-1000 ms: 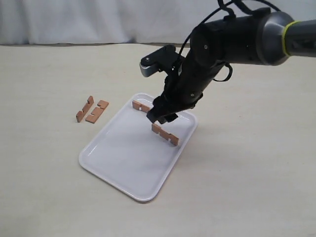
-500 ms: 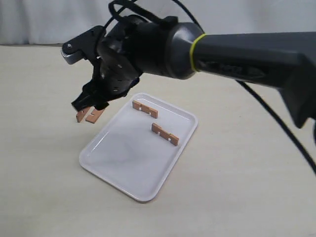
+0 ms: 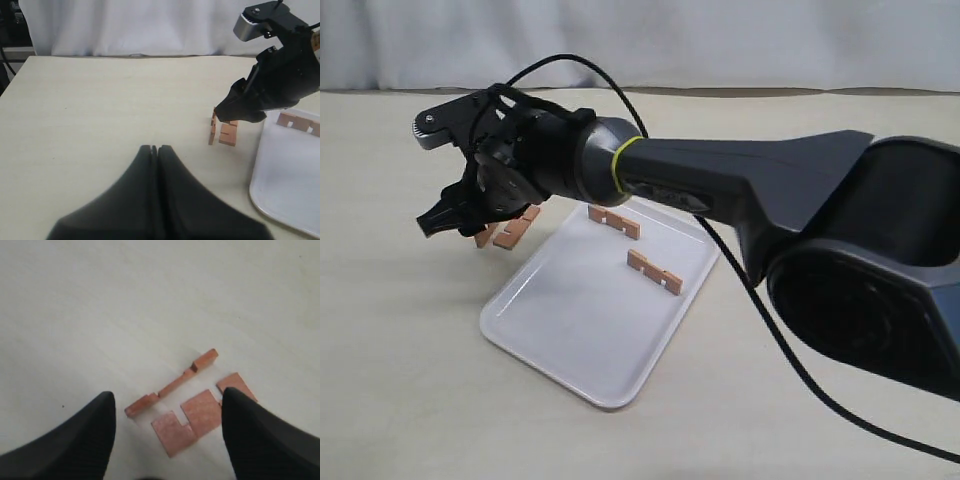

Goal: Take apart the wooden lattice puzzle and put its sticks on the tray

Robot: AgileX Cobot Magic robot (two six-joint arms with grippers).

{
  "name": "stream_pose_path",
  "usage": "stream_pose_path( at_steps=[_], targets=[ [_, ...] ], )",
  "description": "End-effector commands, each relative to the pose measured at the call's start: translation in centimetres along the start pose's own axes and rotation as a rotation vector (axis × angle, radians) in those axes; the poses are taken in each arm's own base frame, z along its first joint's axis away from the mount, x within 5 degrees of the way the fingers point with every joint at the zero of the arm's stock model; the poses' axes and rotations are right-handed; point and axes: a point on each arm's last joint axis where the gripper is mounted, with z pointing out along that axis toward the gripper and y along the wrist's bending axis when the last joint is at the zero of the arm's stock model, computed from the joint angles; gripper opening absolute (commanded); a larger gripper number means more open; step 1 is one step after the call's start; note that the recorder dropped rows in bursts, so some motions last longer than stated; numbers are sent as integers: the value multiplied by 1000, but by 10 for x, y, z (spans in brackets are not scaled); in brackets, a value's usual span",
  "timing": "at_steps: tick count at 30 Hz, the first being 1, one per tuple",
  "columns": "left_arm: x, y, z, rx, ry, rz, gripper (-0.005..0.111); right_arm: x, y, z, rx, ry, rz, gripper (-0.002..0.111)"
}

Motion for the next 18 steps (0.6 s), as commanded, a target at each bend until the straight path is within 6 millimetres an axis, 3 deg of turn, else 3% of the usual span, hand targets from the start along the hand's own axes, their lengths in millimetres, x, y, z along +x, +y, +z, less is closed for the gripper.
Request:
stream_pose_path(
  at_steps=[1,13,18],
  targets=[
    [0,0,0,0,-10,1,0,-5,10,7,-20,-36,1,59],
    [0,0,0,1,-14,-1,0,4,8,39,45,-49,99,55],
    [0,0,0,1,-14,-1,0,10,8,47,39,-44,168,30]
  ],
)
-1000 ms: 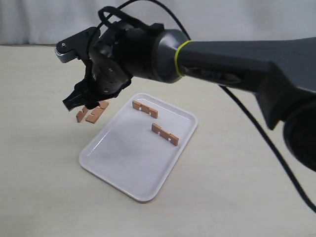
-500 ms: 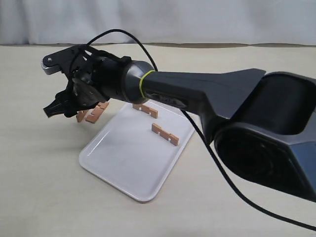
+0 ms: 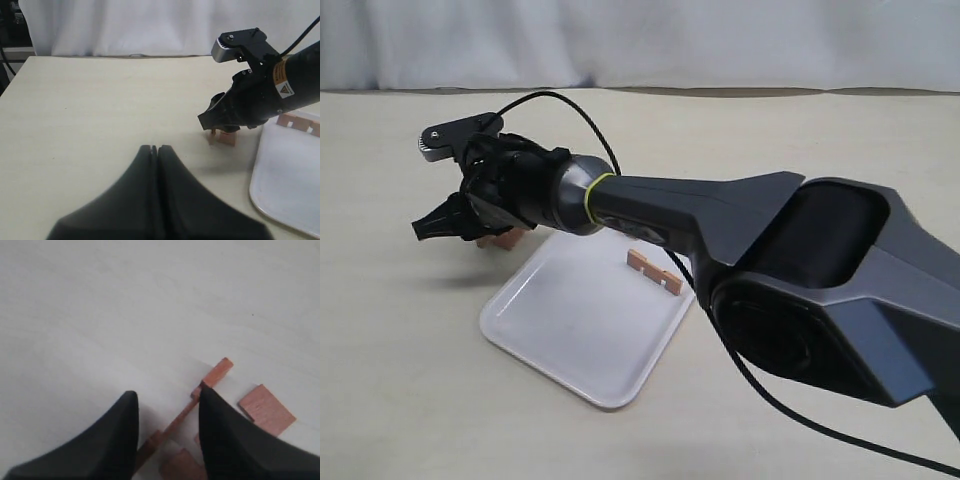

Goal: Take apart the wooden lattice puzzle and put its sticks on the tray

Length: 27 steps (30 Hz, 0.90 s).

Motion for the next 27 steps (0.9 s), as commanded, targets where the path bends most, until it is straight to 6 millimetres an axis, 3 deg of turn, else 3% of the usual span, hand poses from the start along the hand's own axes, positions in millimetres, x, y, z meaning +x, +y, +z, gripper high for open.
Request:
stream_pose_path(
  at_steps=[1,3,9,13,16,22,27],
  targets=[
    [0,0,0,1,-14,-1,0,1,0,3,1,-6,20,22],
    [0,0,0,1,-14,-1,0,2,0,3,4,-2,20,5],
    [0,0,0,1,-14,-1,0,-10,1,-10,-6,-33,-10,5],
    [0,0,0,1,-14,-1,0,-35,6,-43,-24,-95,-115,4],
    [0,0,0,1,-14,-1,0,-41,14,-66,-77,-52,-213,4],
    [0,0,0,-1,-10,3,0,-35,19,-92,-183,125,-406,4],
    [0,0,0,-2,-10,6,0,-25,11,-107,-177,182,-450,4]
  ],
)
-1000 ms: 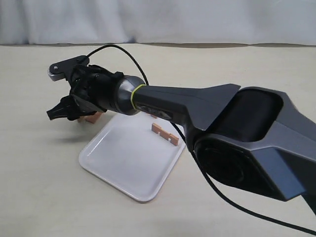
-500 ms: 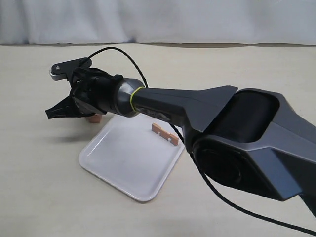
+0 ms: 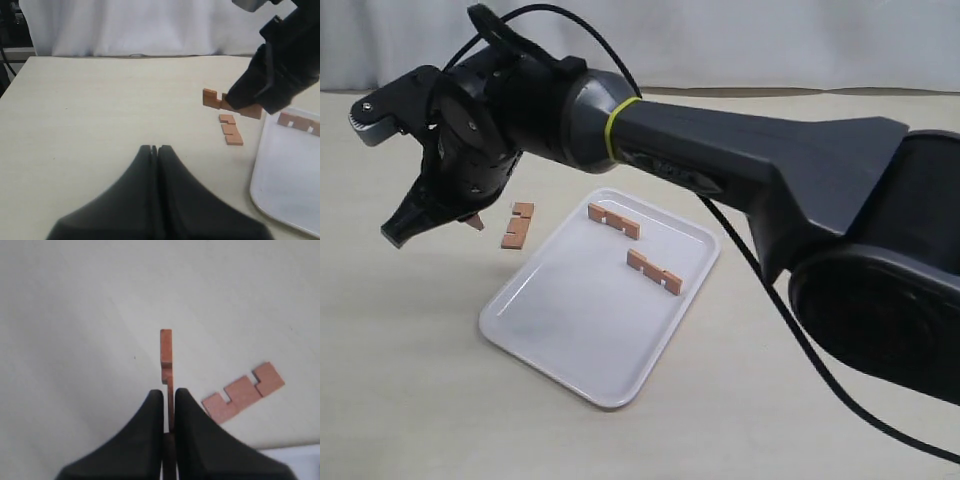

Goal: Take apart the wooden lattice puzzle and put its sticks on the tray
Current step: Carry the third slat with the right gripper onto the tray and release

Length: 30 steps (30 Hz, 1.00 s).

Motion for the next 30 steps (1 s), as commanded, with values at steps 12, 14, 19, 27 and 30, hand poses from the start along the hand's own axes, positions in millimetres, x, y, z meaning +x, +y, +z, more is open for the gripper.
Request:
stream_pose_path(
  at_steps=[12,14,19,27,30],
  targets=[
    [0,0,0,-1,-10,2,0,84,-51,-50,27,24,19,4],
    [0,0,0,-1,-10,2,0,95,-58,-55,38,26,37,4],
    [0,0,0,-1,-10,2,0,117,-63,-52,54,-14,52,4],
    [0,0,0,-1,-10,2,0,131,-62,-26,60,-50,65,5],
    [0,0,0,-1,-10,2,0,132,-63,-18,63,-60,67,5]
  ],
)
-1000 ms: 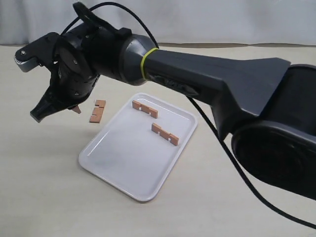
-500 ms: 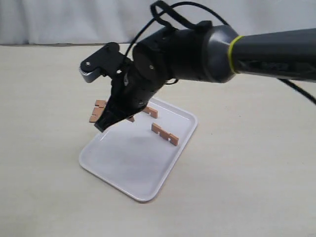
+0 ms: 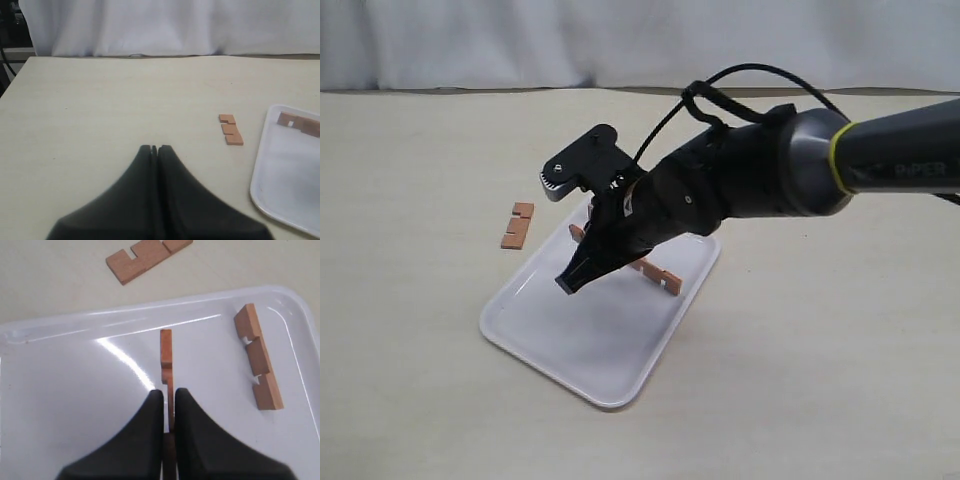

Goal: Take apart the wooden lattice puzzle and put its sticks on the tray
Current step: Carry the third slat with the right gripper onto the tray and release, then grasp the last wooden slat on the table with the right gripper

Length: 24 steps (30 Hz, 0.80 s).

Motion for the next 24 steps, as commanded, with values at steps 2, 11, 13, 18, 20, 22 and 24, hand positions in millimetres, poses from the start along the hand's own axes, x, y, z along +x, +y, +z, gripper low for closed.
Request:
stream_pose_path(
  at_steps=[2,11,13,18,20,22,24],
  targets=[
    [0,0,0,0,-10,1,0,3,-6,13,12,-30,17,5],
    [0,0,0,0,-10,1,0,6,-16,17,27,-38,70,39],
    [0,0,0,0,-10,1,0,2,-16,15,26,-54,85,45],
    [0,0,0,0,-10,1,0,-24,3,0,-14,-80,106,47],
    [0,0,0,0,-10,1,0,-46,21,-7,-44,-131,104,47],
    [0,0,0,0,-10,1,0,-69,26,-10,-55,-171,122,47],
    [0,0,0,0,-7,0,0,-94,24,-8,-61,-183,159,47]
  ],
)
